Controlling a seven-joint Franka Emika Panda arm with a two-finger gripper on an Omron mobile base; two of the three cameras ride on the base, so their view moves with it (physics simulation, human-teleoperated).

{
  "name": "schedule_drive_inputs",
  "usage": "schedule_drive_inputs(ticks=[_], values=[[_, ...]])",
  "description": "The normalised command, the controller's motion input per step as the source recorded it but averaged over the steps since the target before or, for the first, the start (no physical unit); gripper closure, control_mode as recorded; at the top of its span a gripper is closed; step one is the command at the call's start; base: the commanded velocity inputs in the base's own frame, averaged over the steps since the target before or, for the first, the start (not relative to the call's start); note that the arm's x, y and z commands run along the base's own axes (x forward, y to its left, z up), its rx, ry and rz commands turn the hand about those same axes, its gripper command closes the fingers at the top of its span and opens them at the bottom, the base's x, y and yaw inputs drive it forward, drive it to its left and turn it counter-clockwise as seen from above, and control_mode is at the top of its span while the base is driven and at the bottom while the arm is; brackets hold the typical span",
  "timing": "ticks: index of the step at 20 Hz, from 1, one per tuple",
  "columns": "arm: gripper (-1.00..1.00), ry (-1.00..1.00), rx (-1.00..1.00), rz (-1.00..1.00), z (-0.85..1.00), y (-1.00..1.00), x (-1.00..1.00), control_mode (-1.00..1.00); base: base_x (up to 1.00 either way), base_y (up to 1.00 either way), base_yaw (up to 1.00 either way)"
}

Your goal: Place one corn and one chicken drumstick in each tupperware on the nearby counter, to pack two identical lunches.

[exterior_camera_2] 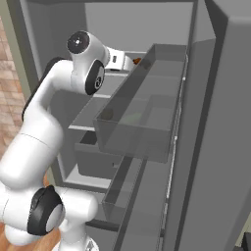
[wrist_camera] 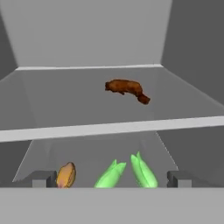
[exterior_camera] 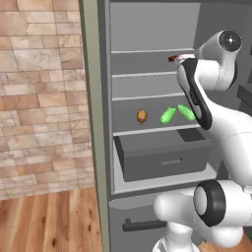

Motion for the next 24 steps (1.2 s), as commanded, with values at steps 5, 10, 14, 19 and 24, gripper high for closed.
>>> schedule_drive_inputs(ticks=[5, 10, 14, 19, 24], values=[[-1.0, 0.0, 0.0, 0.0, 0.0, -0.17, 0.33, -1.0, 0.0, 0.0, 0.0], [-1.0, 0.03, 0.0, 0.0, 0.0, -0.2, 0.33, -1.0, 0.0, 0.0, 0.0], [-1.0, 0.07, 0.0, 0.0, 0.0, -0.16, 0.31, -1.0, 0.0, 0.0, 0.0], [-1.0, 0.04, 0.0, 0.0, 0.0, -0.23, 0.26, -1.0, 0.0, 0.0, 0.0], [-1.0, 0.03, 0.0, 0.01, 0.0, -0.12, 0.23, -1.0, 0.0, 0.0, 0.0]])
